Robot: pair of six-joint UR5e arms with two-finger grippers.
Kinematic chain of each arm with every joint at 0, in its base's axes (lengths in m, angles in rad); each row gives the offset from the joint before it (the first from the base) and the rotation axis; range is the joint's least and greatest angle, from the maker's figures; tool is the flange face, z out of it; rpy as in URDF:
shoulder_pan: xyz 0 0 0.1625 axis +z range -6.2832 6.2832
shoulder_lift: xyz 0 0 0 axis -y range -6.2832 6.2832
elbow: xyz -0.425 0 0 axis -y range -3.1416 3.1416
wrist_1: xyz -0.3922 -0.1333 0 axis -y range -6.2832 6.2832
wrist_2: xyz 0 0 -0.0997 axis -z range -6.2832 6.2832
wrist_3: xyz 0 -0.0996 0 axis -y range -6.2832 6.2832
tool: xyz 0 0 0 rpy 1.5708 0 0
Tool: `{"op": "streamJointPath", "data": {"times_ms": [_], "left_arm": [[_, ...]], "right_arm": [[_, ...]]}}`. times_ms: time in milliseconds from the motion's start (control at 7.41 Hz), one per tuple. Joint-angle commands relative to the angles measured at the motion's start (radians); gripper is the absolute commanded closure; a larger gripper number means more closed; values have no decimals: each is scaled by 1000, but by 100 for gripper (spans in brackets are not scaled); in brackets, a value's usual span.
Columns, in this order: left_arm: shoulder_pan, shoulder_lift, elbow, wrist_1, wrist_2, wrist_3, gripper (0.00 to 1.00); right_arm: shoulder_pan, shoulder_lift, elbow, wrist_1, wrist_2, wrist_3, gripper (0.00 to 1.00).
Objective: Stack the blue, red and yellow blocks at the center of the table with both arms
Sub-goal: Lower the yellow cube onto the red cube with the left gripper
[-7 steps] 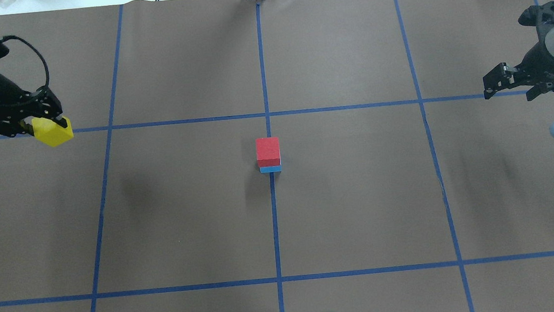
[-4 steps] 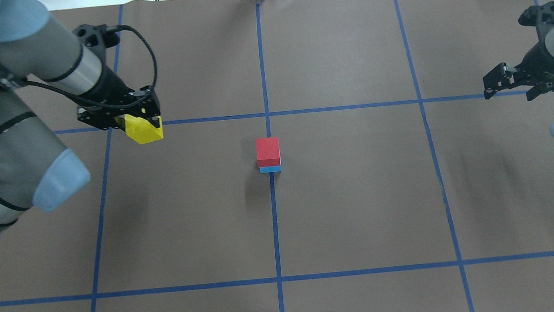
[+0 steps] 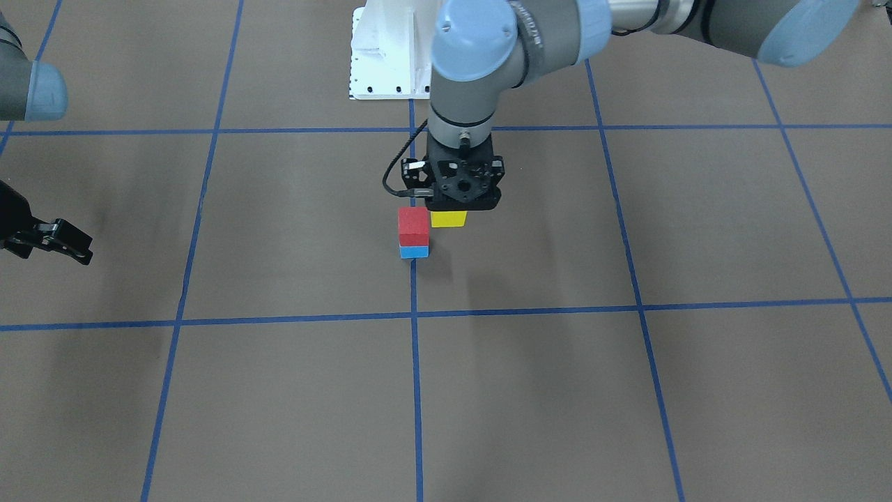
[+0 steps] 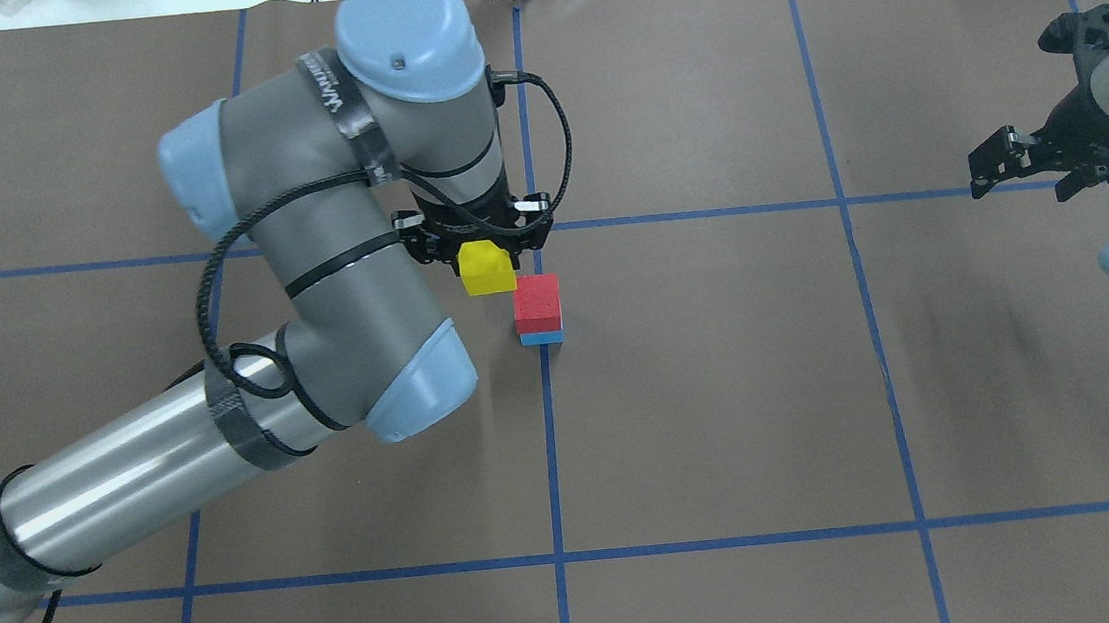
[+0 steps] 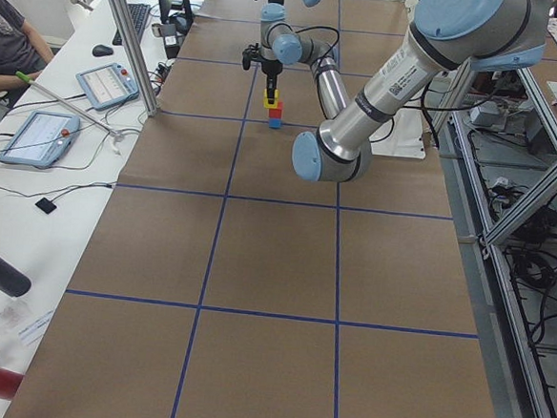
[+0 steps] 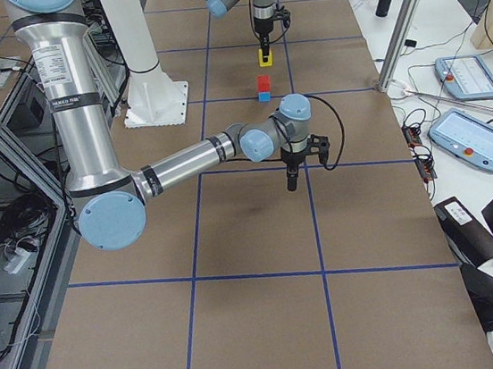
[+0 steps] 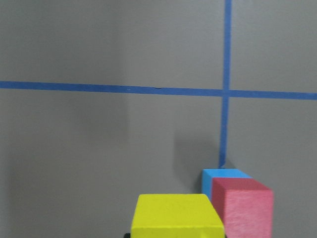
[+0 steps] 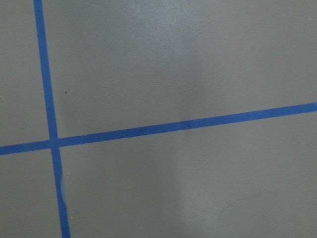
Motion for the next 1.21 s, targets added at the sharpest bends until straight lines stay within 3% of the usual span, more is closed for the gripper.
{"op": "streamJointPath", "data": {"times_ms": [0,405,1079], "left_arm": [[19,-67,94,-7,9,-2,100],[33,-77,141,-37,23,-4,100],[37,-70,138,-36,23,-5,100]], "right_arm": [[0,-1,-2,0,-1,0,0],[0,-1,-1,0,1,0,0],[0,-1,1,0,1,0,0]]}}
